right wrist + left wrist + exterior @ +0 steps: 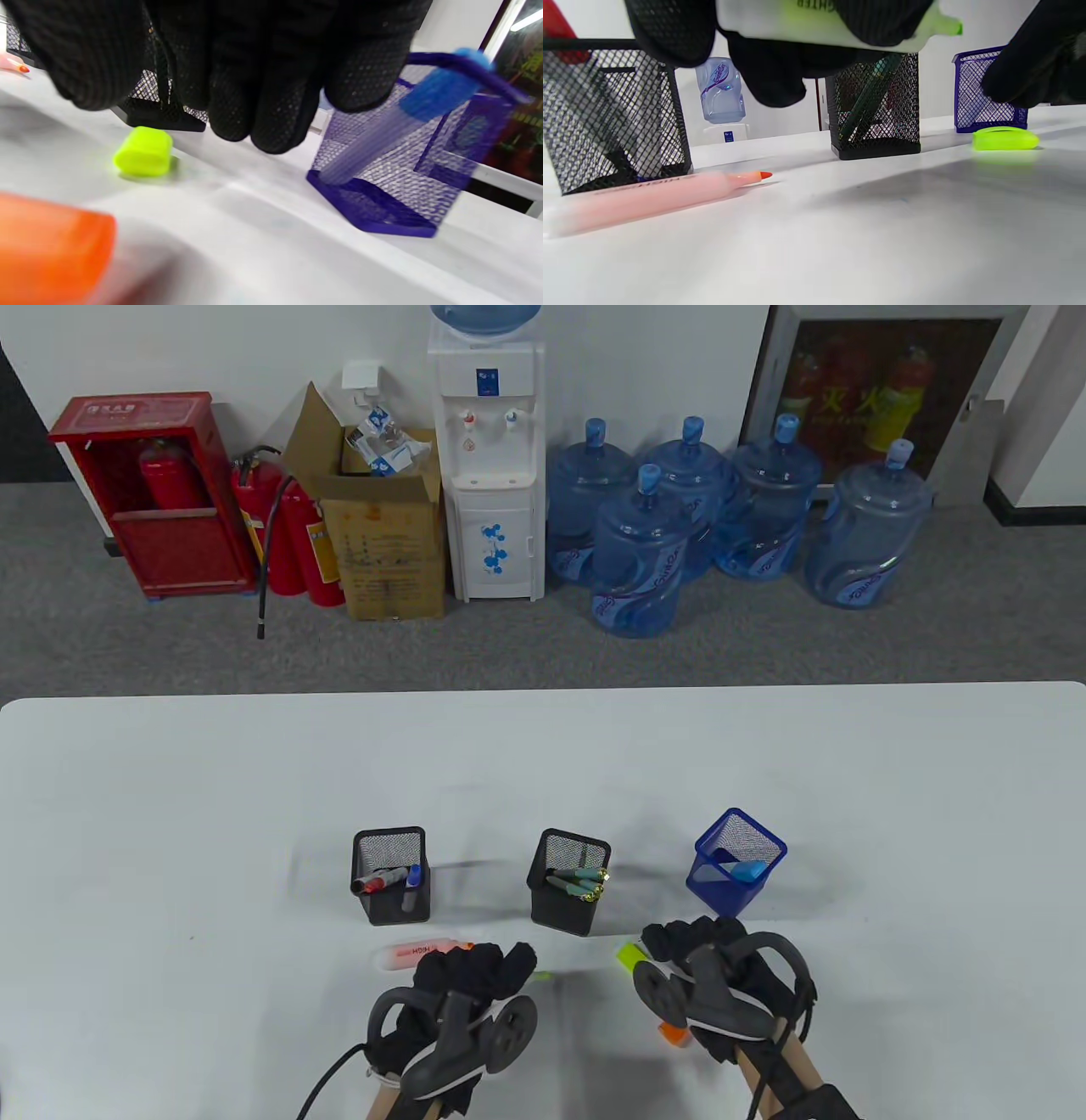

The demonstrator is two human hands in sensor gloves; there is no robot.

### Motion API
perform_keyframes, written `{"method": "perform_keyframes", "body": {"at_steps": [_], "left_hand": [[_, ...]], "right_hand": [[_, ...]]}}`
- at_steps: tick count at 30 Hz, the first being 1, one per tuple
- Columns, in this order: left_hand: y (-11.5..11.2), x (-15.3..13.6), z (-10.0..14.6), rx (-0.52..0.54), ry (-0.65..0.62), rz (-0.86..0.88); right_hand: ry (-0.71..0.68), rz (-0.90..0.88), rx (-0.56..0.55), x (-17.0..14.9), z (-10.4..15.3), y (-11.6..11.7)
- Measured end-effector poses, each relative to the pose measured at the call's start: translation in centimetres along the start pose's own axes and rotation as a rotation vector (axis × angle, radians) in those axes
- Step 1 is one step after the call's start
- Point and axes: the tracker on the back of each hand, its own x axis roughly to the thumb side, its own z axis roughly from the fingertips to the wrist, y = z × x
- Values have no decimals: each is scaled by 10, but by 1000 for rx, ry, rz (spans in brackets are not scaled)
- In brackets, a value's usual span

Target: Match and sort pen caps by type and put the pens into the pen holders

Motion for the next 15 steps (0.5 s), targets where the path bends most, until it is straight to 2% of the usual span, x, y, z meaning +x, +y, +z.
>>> {"method": "perform_keyframes", "body": {"at_steps": [5,15], "left_hand": [[2,-4,5,17,2,14],[0,-7,3,3,7,27]], "right_hand": [[12,18,68,16,-16,5],[-5,53,89,34,-27,11]]}}
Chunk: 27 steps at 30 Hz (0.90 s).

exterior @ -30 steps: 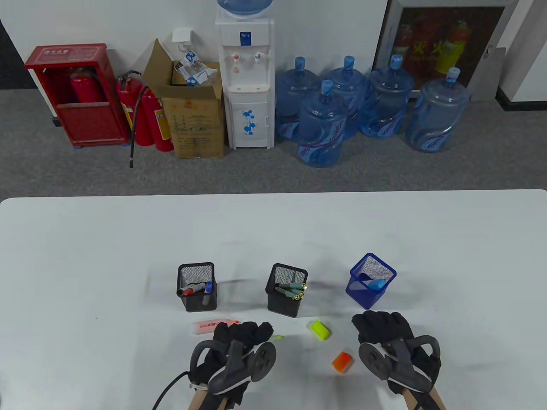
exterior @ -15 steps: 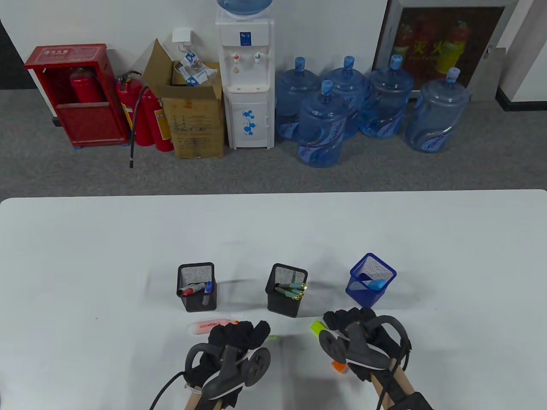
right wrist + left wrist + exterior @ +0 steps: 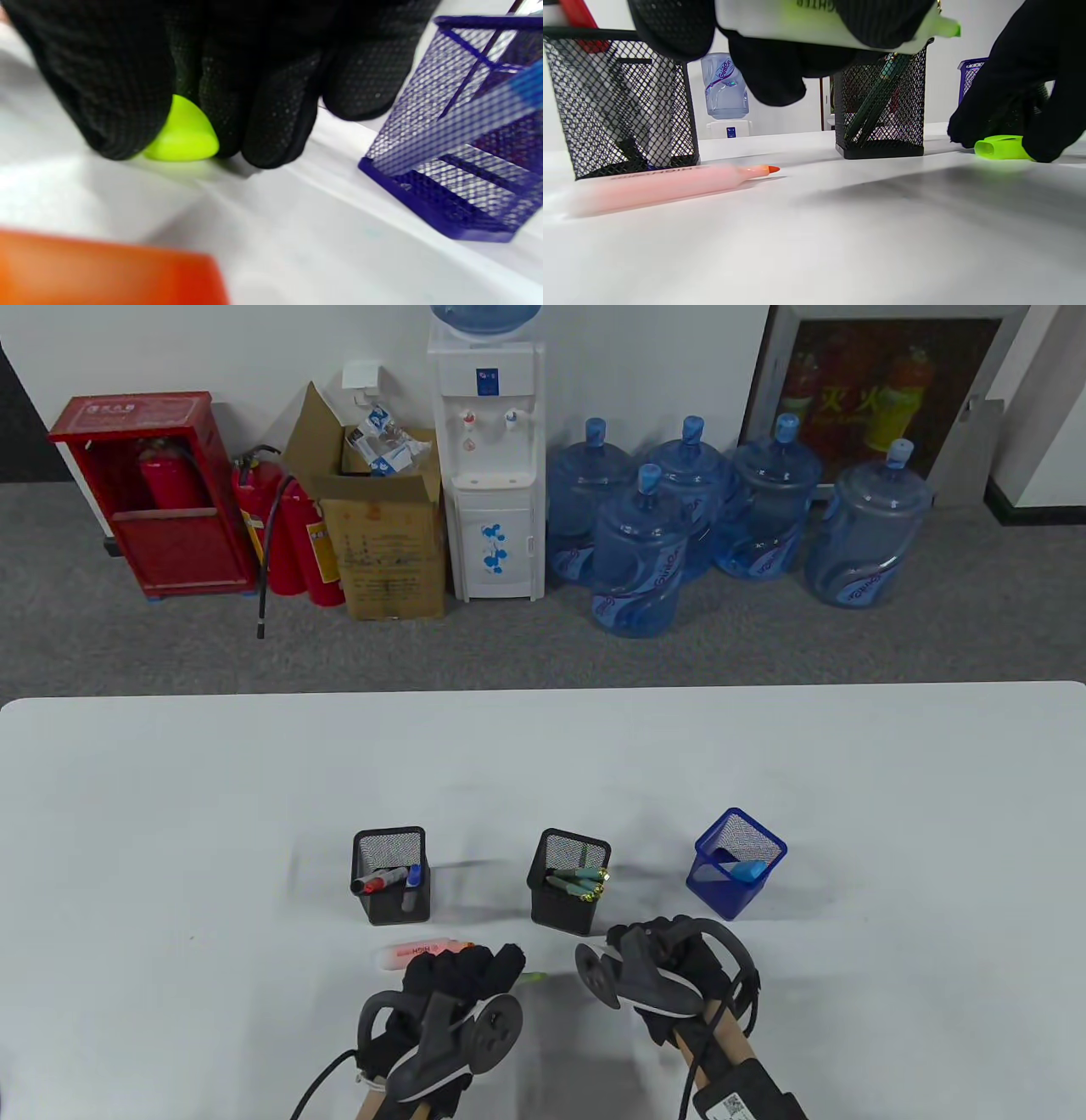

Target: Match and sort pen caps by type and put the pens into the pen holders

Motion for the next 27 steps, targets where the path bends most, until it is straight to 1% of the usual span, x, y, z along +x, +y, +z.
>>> {"method": "perform_keyframes", "body": {"at_steps": [3,5,7,10,14,15,17,19,23,27], "left_hand": [[-1,0,0,-8,0,7],[-1,1,-1,-10,-1,7],[-2,0,-1,-9,1,14],[0,-2,0,8,9,34],[3,0,2,62,-1,75],[3,2,2,82,-8,72],[4,6,3,135,-20,48],[5,11,2,163,-25,51],[5,23,0,174,-27,92],[2,33,-2,177,-43,66]], "right_hand": [[-30,44,-3,4,0,1],[-41,44,15,4,2,0],[-38,6,-7,1,5,-4],[-30,-90,-54,-10,16,-17],[-46,-204,-145,-15,37,-26],[-49,-223,-189,-14,43,-26],[-39,-207,-302,-11,53,-24],[-39,-185,-361,-9,58,-20],[-37,-202,-370,-8,60,-17],[-49,-241,-370,-8,62,-20]]}}
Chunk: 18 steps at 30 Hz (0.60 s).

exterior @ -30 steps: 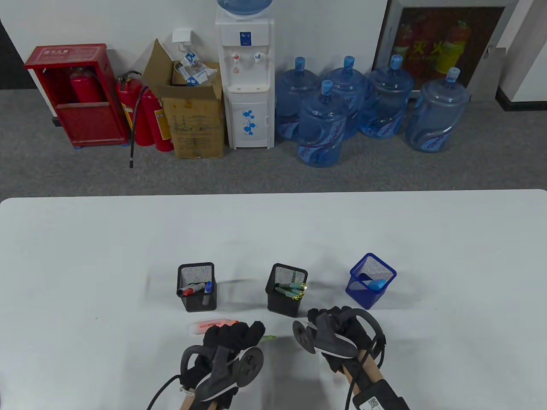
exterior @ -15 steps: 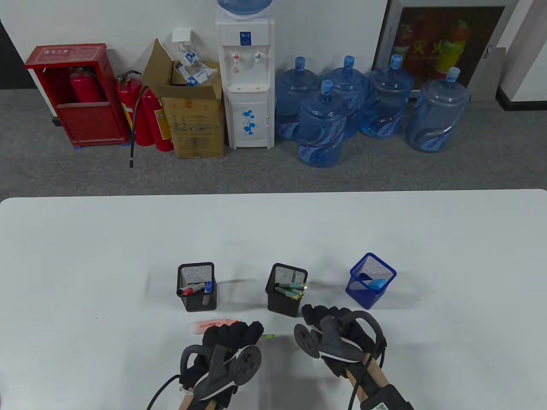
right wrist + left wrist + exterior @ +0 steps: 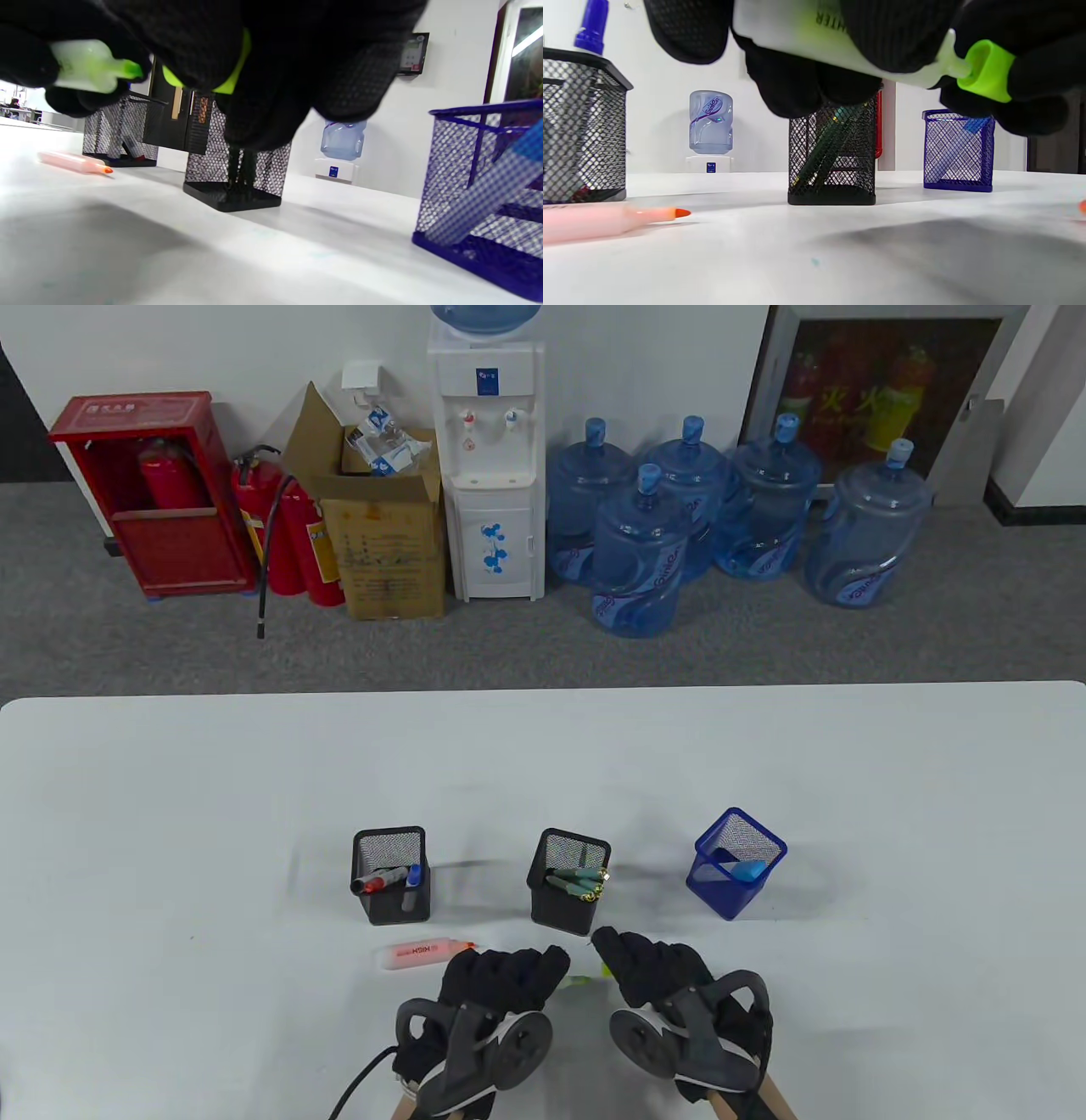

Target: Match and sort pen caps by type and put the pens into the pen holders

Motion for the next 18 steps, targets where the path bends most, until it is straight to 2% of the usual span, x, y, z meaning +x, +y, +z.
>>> {"method": "perform_keyframes", "body": {"at_steps": [18], "left_hand": [[0,19,0,15,-31,55]], "right_hand": [[-20,-62,25,8,5,5]]}}
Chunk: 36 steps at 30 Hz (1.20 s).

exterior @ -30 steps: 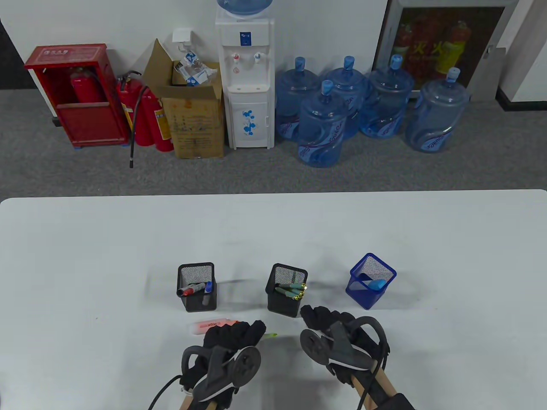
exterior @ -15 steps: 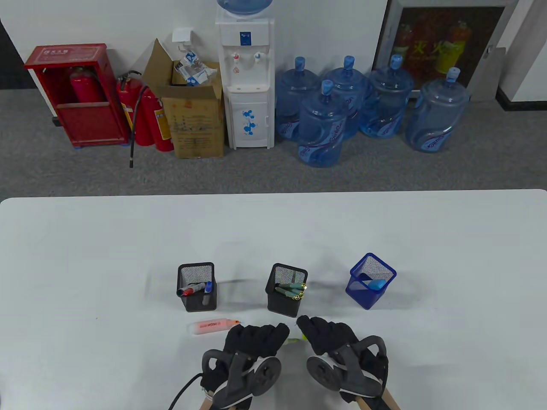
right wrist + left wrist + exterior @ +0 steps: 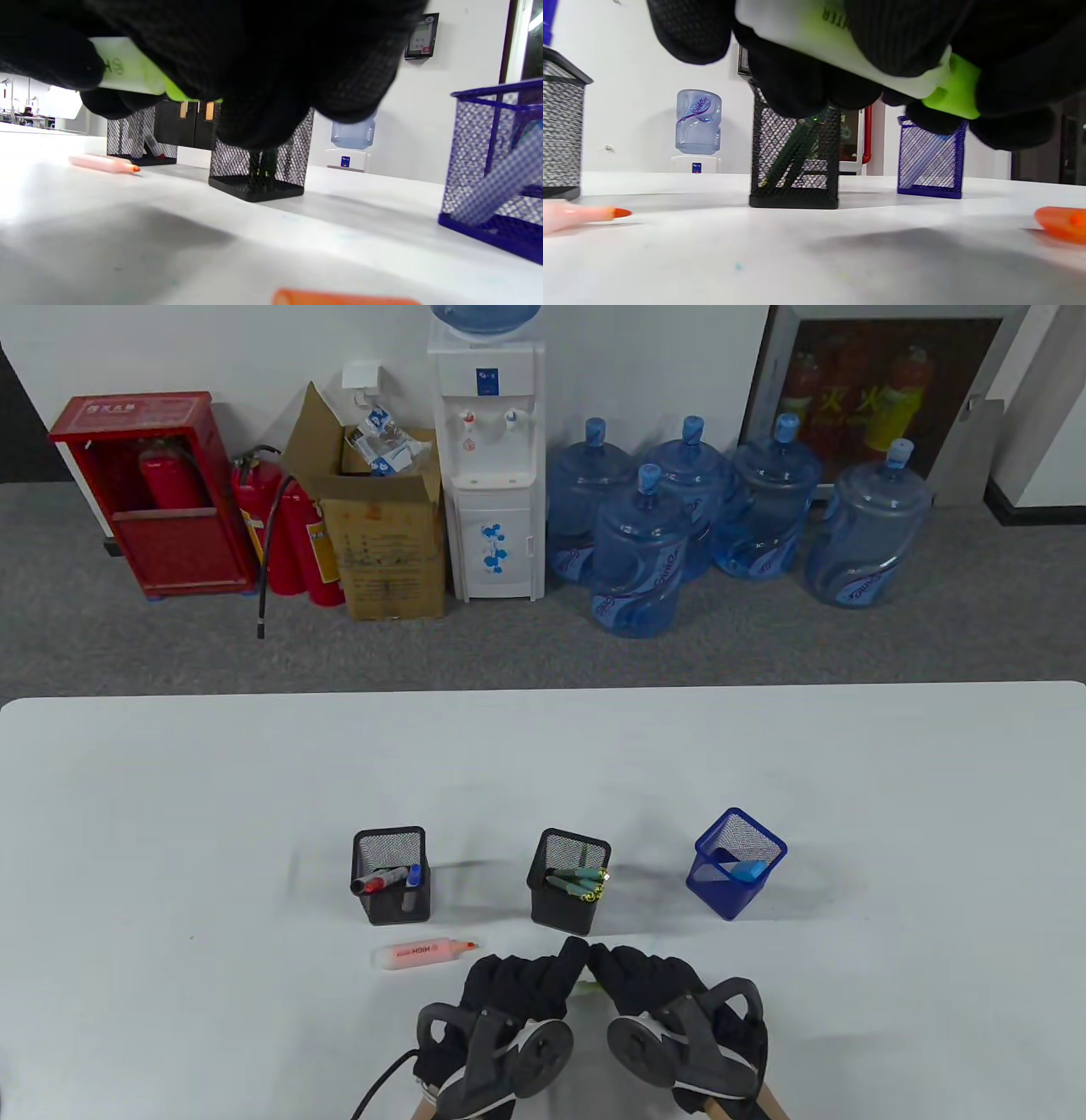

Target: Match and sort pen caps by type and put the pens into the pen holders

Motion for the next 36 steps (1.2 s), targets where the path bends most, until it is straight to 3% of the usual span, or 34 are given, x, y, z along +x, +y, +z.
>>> {"method": "perform_keyframes", "body": {"at_steps": [14,19,23,25,31,36], "left_hand": [[12,5,1,87,-14,187],[2,-1,2,27,-24,155],[-1,-9,1,7,-11,183],[-2,-16,1,-48,33,211],[3,-44,10,-35,93,161],[0,-56,12,-66,120,89]], "right_hand": [[-29,34,-113,12,2,-15],[-42,-15,-80,7,2,-5],[-25,-17,-122,0,4,-10],[7,-39,-174,-7,4,-20],[131,113,-283,-54,-2,-64],[236,444,-190,-102,-13,-85]]}}
